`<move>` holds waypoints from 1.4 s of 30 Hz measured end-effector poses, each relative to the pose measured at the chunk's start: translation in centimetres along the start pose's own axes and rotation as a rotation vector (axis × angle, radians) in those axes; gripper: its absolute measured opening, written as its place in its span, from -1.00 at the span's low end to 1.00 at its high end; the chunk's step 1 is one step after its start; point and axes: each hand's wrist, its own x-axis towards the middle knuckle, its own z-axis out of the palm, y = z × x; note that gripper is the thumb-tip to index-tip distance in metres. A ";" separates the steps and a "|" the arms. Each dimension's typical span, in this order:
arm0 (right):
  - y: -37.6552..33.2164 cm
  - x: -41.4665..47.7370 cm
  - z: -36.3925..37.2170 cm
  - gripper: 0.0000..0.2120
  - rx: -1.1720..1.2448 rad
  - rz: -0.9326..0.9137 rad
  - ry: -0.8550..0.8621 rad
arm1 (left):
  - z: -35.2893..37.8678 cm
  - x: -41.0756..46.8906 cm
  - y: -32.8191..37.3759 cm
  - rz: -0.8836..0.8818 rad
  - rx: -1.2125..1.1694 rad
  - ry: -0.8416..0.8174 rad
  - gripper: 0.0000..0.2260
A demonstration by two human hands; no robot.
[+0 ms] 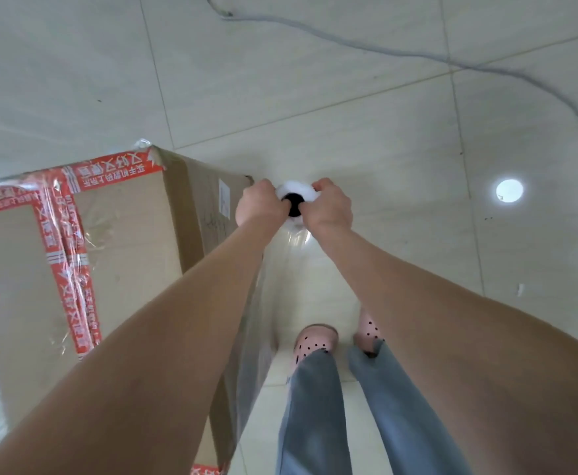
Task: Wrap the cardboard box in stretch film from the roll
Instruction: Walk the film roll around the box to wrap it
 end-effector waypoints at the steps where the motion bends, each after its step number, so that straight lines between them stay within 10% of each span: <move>1: -0.1 0.0 0.1 -0.78 0.014 0.012 0.004 | -0.3 0.1 0.1 0.013 0.041 -0.027 -0.78; 9: -0.6 0.4 0.1 -0.80 -0.007 0.033 -0.011 | -0.8 0.7 1.9 0.311 0.349 -0.086 -0.59; 16: -1.7 1.8 -0.4 -0.82 -0.146 0.088 -0.001 | -1.8 2.8 3.6 0.570 0.668 -0.041 -0.80; 30: -8.9 5.1 1.3 -0.53 -0.178 0.104 -0.053 | -6.0 7.3 1.1 -0.055 -0.101 -0.027 -0.78; 42: -11.6 7.1 1.8 -0.71 -0.303 -0.046 0.037 | -7.9 10.7 3.0 0.360 0.246 0.021 -0.81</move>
